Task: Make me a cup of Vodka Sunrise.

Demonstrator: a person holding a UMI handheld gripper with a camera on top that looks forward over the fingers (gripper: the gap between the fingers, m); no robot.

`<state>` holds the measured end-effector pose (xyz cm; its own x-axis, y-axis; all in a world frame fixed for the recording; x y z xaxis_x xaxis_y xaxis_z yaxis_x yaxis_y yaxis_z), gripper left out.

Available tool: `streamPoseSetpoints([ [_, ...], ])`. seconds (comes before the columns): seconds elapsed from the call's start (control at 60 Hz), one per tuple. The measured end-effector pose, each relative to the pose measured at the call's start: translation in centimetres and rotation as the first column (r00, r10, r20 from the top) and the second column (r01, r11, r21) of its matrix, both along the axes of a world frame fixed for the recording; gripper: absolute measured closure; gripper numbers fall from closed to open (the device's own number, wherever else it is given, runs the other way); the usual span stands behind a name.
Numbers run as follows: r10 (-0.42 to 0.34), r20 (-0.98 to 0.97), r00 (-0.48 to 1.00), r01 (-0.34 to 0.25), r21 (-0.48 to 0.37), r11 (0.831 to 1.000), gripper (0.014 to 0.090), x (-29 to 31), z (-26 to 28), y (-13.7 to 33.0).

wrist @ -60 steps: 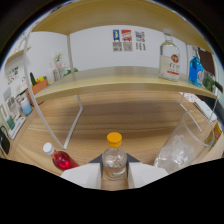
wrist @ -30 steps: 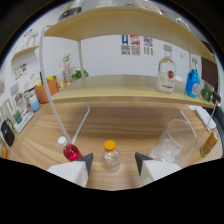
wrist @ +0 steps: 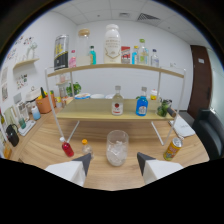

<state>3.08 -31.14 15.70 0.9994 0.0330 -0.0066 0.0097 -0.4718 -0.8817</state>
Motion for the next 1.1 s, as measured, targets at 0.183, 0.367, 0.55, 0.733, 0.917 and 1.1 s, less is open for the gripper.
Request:
streamPoseSetpoints([
  [0.183, -0.050, -0.028, 0.998, 0.051, 0.036, 0.998, 0.0193, 4.3, 4.4, 0.0],
  [0.367, -0.046, -0.024, 0.999, 0.050, 0.173, 0.984, 0.0195, 6.5, 13.4, 4.5],
  [0.55, -0.034, -0.030, 0.999, 0.041, 0.286, 0.957, 0.0197, 8.0, 20.4, 10.8],
  [0.733, -0.049, -0.019, 0.999, 0.052, 0.310, 0.949, 0.0210, 8.9, 22.3, 16.4],
  [0.917, -0.047, -0.043, 0.998, 0.056, 0.260, 0.964, 0.0406, 9.0, 20.9, 20.0],
  [1.1, -0.049, -0.019, 0.999, 0.052, 0.259, 0.965, 0.0672, 8.9, 20.7, 20.9],
])
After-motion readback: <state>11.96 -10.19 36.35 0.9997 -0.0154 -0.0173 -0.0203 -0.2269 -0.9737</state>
